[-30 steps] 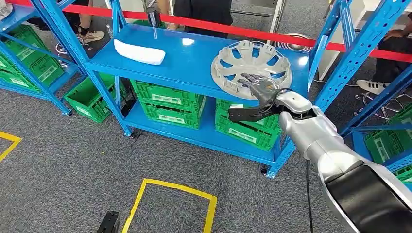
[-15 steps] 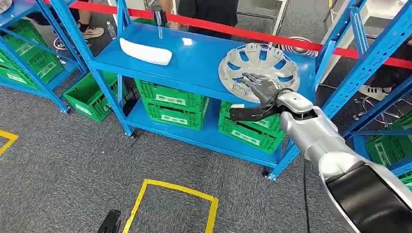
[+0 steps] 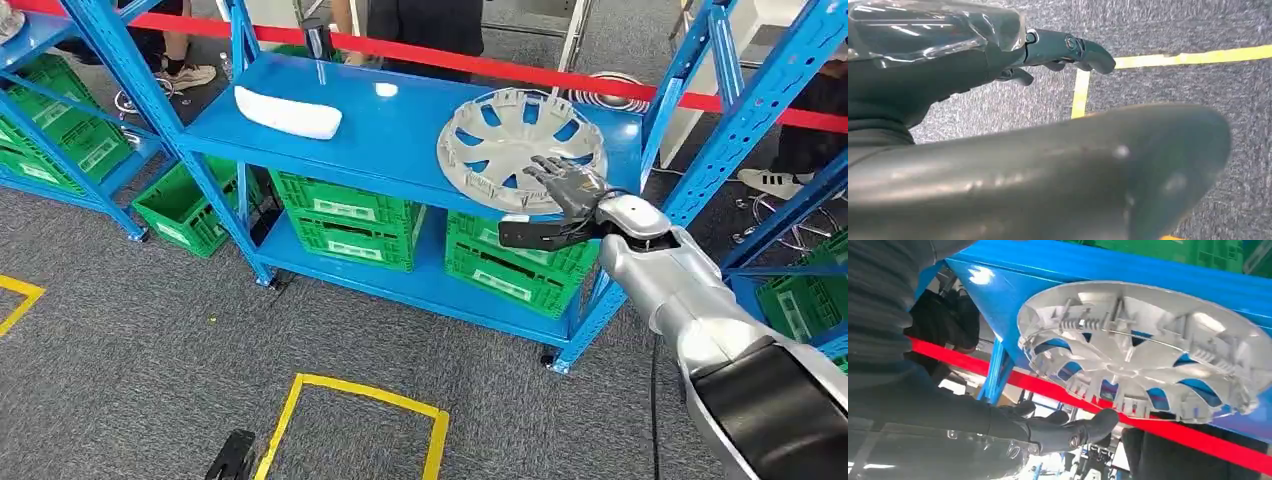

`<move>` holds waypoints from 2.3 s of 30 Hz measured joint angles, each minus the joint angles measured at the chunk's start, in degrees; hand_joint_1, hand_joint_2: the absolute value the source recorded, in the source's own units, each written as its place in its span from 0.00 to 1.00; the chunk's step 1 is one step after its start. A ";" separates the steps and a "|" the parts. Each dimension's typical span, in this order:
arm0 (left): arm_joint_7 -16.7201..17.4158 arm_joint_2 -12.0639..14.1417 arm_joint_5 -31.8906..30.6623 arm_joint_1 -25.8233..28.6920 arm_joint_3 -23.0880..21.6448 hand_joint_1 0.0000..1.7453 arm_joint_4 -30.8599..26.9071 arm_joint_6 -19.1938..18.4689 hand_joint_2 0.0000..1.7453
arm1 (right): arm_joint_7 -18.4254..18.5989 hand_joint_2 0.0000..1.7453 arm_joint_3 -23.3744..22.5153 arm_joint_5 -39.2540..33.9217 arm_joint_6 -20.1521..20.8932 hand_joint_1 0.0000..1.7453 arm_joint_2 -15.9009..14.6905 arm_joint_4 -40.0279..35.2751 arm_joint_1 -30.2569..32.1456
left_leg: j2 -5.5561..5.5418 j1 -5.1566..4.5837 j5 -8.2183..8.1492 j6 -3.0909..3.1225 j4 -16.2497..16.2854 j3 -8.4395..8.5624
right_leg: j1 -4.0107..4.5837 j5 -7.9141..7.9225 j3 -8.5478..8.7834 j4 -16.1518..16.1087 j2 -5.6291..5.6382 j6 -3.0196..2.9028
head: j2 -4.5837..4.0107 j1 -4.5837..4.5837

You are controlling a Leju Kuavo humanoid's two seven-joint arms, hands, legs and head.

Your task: Take the parts from the cabinet and place them on the table.

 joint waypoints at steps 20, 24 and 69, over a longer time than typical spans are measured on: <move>0.26 -0.61 -0.61 -0.41 0.42 0.00 -0.13 0.50 0.00 | -0.17 1.00 -0.24 -0.20 -0.15 0.00 -0.88 0.00 1.72 | -0.13 -0.21 7.75 3.10 -14.09 6.43 | 0.12 -3.25 -5.90 10.28 -0.02 3.16 | 0.00 0.15; 0.24 -0.72 -0.61 -0.42 0.55 0.00 -0.13 0.52 0.00 | -0.20 1.00 -0.31 -0.18 -0.15 0.00 -0.88 0.00 1.49 | -0.18 -0.22 7.39 2.67 -13.69 6.48 | -0.06 -0.44 -1.88 2.33 -0.28 3.61 | 0.00 0.20; -1.24 -1.20 -0.02 1.50 3.32 0.00 -0.13 0.02 0.00 | -2.25 1.00 0.33 0.52 -0.76 0.00 2.64 -0.20 1.53 | 0.02 -0.05 5.45 0.44 -3.97 0.23 | 0.45 -0.45 0.42 0.23 0.11 -0.19 | 0.00 0.07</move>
